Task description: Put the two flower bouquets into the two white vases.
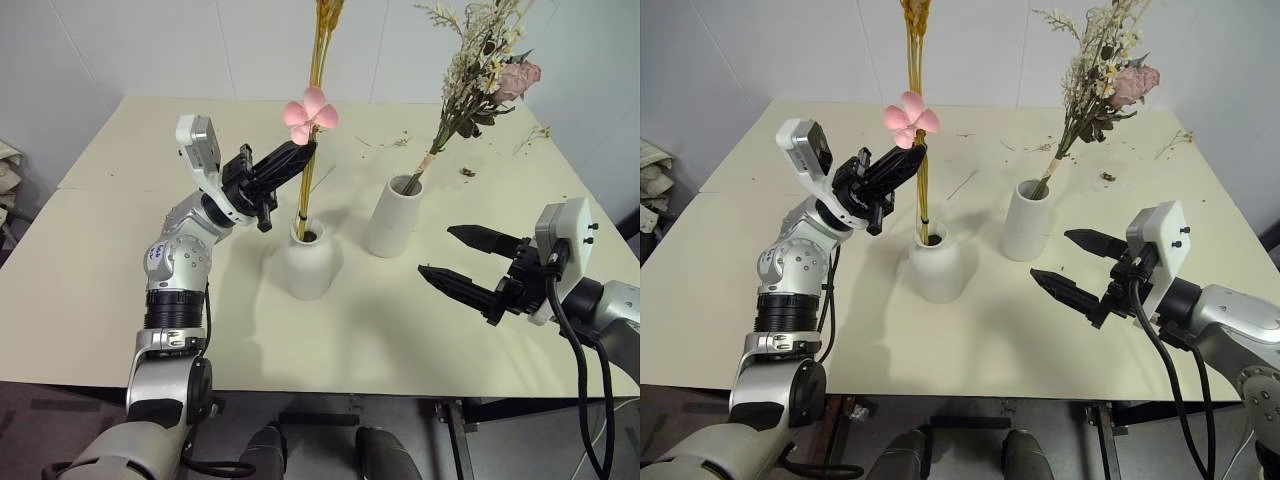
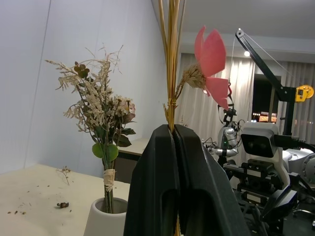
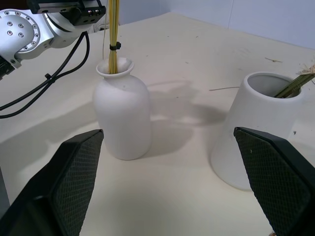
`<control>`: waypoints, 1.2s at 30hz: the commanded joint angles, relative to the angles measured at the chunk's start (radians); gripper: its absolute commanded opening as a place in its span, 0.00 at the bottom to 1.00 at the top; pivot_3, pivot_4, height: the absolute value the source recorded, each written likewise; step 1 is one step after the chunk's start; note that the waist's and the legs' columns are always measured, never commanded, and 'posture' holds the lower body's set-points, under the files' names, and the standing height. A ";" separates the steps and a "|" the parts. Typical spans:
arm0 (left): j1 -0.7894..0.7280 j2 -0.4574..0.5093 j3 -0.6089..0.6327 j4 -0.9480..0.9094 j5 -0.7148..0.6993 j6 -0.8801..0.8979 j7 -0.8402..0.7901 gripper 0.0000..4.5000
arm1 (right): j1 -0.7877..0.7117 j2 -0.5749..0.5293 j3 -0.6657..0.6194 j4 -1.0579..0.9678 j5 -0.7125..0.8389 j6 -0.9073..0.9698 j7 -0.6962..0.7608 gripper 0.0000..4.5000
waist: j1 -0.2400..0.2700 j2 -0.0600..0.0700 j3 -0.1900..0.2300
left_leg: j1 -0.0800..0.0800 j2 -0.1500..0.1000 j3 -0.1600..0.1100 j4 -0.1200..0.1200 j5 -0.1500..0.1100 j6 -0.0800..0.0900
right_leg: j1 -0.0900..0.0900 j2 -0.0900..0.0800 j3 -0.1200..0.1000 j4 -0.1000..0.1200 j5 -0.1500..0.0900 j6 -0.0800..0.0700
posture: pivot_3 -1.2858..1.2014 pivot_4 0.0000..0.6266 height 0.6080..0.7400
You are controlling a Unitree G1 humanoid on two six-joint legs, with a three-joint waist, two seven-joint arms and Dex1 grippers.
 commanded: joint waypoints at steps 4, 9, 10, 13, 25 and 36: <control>0.013 -0.009 -0.001 0.008 0.011 -0.035 -0.014 0.01 | -0.021 -0.008 -0.029 -0.020 0.014 -0.016 -0.007 1.00 | -0.001 0.000 0.000 | 0.000 0.000 0.000 0.000 0.000 0.000 | 0.000 0.000 0.000 0.000 0.000 0.000 | 0.52 0.24 1.00; 0.046 0.004 -0.009 -0.012 0.014 -0.005 -0.010 0.01 | -0.012 -0.011 -0.034 -0.023 0.013 -0.013 -0.006 1.00 | 0.000 0.000 0.000 | 0.000 0.000 0.000 0.000 0.000 0.000 | 0.000 0.000 0.000 0.000 0.000 0.000 | 0.52 0.24 1.00; 0.053 0.007 -0.012 -0.012 0.020 -0.009 -0.013 0.01 | -0.013 -0.011 -0.034 -0.023 0.013 -0.013 -0.006 1.00 | 0.000 0.000 0.000 | 0.000 0.000 0.000 0.000 0.000 0.000 | 0.000 0.000 0.000 0.000 0.000 0.000 | 0.52 0.24 1.00; 0.076 0.016 -0.028 -0.015 0.038 -0.018 -0.032 0.01 | -0.017 -0.012 -0.031 -0.020 0.012 -0.013 -0.004 1.00 | 0.000 0.000 0.000 | 0.000 0.000 0.000 0.000 0.000 0.000 | 0.000 0.000 0.000 0.000 0.000 0.000 | 0.52 0.24 1.00; 0.120 0.023 -0.052 -0.022 0.071 -0.045 -0.061 0.01 | -0.056 -0.025 -0.017 0.006 0.003 -0.012 0.014 1.00 | 0.000 0.000 0.000 | 0.000 0.000 0.000 0.000 0.000 0.000 | 0.000 0.000 0.000 -0.001 -0.002 -0.003 | 0.52 0.24 1.00; 0.137 0.179 -0.026 -0.127 0.031 0.083 -0.109 0.68 | -0.045 -0.040 -0.040 0.009 0.003 -0.014 0.026 1.00 | -0.002 0.000 0.000 | 0.000 0.001 0.000 -0.001 0.000 0.000 | 0.000 0.000 0.000 -0.001 -0.002 -0.004 | 0.52 0.24 1.00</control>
